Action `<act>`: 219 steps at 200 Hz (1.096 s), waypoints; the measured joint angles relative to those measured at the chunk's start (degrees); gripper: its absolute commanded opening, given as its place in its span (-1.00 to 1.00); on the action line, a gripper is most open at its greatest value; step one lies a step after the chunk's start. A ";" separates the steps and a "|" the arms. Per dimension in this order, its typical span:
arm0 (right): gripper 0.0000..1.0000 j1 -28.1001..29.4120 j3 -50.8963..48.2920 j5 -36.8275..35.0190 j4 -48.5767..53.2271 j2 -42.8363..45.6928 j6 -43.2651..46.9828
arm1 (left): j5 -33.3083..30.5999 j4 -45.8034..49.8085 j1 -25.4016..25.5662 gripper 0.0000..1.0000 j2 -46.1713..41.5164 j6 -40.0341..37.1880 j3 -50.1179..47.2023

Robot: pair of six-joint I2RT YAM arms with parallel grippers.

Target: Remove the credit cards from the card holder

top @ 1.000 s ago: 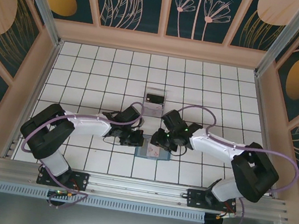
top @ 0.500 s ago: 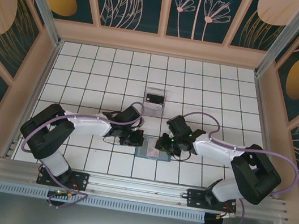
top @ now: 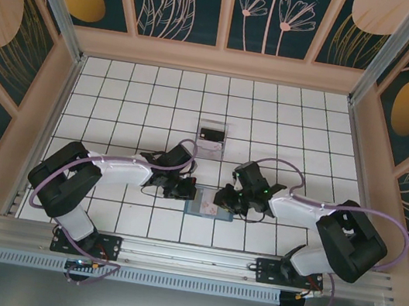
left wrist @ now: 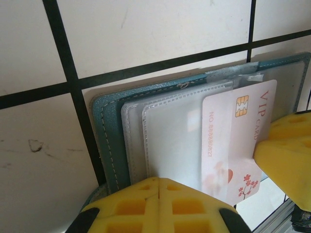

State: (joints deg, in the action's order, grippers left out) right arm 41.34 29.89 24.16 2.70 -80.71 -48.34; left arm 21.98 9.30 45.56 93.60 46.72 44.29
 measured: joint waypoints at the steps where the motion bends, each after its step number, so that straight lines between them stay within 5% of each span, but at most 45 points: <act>1: -0.53 -0.02 -0.04 0.02 -0.07 0.00 0.02 | 0.00 0.02 0.00 -1.00 0.00 0.00 0.02; 104: -0.76 -1.44 -4.35 3.89 -6.80 2.19 0.46 | -0.11 1.25 0.00 -1.00 0.17 -0.15 0.59; 219: -0.86 -4.85 -4.57 4.17 -2.23 9.55 2.25 | -0.13 2.05 0.00 -1.00 0.85 -1.05 1.57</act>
State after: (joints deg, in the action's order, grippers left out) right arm 36.49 25.32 28.34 0.47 -71.16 -46.09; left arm 21.85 11.35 45.56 94.45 45.67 45.87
